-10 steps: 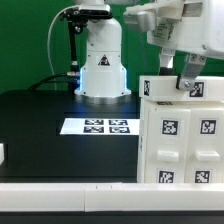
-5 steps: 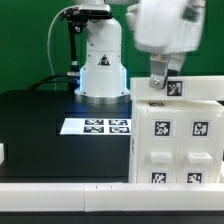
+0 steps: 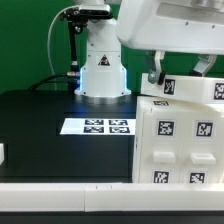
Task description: Assemble cabinet
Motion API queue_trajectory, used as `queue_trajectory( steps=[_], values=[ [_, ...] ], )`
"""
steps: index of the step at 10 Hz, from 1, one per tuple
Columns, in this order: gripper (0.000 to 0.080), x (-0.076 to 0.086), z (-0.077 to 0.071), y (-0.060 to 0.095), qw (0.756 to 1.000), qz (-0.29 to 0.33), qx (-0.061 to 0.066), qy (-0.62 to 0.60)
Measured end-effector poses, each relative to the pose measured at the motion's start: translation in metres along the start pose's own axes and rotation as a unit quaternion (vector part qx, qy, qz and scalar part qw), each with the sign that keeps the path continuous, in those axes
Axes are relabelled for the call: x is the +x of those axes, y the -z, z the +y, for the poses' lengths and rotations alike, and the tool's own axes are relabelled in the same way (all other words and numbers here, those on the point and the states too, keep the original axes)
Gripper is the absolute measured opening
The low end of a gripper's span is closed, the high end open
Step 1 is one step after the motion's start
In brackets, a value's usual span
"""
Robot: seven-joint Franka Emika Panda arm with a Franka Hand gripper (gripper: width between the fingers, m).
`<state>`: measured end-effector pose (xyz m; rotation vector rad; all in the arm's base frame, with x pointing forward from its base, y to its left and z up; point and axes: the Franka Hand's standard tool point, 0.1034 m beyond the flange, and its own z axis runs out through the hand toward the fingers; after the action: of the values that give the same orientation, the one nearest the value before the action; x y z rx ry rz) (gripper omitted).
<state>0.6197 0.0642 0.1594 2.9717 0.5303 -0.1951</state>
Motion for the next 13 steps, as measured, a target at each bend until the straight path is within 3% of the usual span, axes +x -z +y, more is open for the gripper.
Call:
queue_trajectory(
  steps=[2,4,7,11,12,13],
  values=[
    [0.056,0.001,-0.001,-0.001,0.998,0.001,0.009,-0.062],
    [0.056,0.003,-0.001,-0.001,0.979,0.002,0.037,-0.203],
    [0.056,0.003,-0.014,-0.005,0.886,-0.004,0.096,-0.453],
    [0.056,0.004,-0.016,-0.004,0.826,-0.016,0.098,-0.555],
    [0.056,0.005,-0.018,-0.004,0.804,-0.019,0.099,-0.586],
    [0.056,0.008,-0.017,-0.004,0.758,-0.022,0.105,-0.644]
  ],
)
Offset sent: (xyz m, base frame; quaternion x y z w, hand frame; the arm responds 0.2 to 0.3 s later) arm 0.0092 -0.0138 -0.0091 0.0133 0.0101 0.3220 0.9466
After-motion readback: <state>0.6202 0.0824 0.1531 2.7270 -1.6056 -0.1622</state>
